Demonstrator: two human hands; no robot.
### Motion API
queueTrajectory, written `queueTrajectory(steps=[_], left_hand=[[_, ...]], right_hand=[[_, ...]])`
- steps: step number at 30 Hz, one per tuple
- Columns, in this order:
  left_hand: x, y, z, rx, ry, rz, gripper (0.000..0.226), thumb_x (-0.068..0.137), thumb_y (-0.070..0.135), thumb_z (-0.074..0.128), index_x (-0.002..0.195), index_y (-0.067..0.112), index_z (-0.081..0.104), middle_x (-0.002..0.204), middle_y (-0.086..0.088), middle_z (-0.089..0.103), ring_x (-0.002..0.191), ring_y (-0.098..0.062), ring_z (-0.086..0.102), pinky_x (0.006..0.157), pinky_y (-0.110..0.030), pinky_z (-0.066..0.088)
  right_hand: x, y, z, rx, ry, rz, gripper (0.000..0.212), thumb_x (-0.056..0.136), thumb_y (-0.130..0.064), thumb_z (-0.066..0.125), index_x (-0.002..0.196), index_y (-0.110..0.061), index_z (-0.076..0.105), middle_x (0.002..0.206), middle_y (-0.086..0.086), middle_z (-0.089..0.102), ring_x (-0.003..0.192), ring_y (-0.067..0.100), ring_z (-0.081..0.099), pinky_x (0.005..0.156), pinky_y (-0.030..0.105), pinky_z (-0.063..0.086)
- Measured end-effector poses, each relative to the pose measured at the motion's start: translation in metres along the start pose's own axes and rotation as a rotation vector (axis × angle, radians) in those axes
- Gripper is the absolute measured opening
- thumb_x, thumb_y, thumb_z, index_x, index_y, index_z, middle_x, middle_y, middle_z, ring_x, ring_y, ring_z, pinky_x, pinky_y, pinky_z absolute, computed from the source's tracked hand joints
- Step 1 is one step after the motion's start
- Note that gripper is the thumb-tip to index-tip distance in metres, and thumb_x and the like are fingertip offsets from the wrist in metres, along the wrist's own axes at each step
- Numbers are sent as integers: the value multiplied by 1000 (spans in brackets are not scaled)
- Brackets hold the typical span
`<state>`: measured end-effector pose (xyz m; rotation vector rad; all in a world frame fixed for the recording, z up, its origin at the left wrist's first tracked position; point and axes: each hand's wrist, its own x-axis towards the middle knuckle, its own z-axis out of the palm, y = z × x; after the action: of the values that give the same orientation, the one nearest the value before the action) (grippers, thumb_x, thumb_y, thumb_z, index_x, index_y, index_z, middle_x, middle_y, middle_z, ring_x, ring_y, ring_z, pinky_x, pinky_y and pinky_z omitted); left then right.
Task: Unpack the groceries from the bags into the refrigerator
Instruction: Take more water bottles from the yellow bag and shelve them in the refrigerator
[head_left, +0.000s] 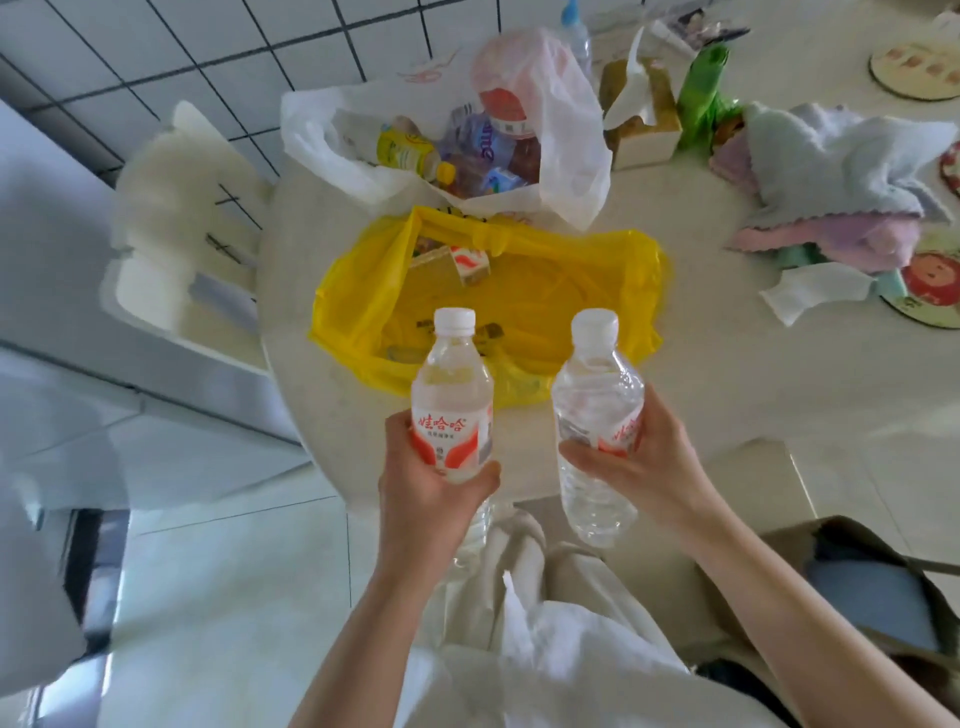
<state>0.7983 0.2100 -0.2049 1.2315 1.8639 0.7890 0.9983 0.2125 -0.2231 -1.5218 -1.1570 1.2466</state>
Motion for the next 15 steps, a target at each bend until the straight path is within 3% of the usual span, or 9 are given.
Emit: queueTrajectory(steps=[4,8,11,15], left_hand=[[-44,-22,-10,7,60,-80,66,59,15,89,106,27,44,89,17,59,78,6,58,60,-10,43],[-82,-45,-21,41,120,-105,68,60,17,89,109,28,43,87,21,58,75,10,58,58,-6,42],[-106,-62,-32,34,156,-164,68,60,18,89,108,30,42,84,22,58,71,17,57,55,-4,43],[-139,-86,-55,-3,225,-262,69,60,19,89,107,32,40,86,23,57,74,12,56,53,-6,42]], right_hand=[[-34,7,12,-76,-75,5,58,59,-24,85,104,-38,52,91,-18,68,83,-4,64,68,11,49],[-63,20,30,-89,-151,39,55,56,-30,81,104,-25,54,87,-10,69,79,7,66,72,29,54],[-81,29,48,-78,-180,44,54,59,-21,85,102,-23,53,84,-8,67,75,8,65,67,28,52],[-98,34,76,-85,-238,76,53,53,-29,81,97,-28,54,82,-16,68,73,4,65,69,28,52]])
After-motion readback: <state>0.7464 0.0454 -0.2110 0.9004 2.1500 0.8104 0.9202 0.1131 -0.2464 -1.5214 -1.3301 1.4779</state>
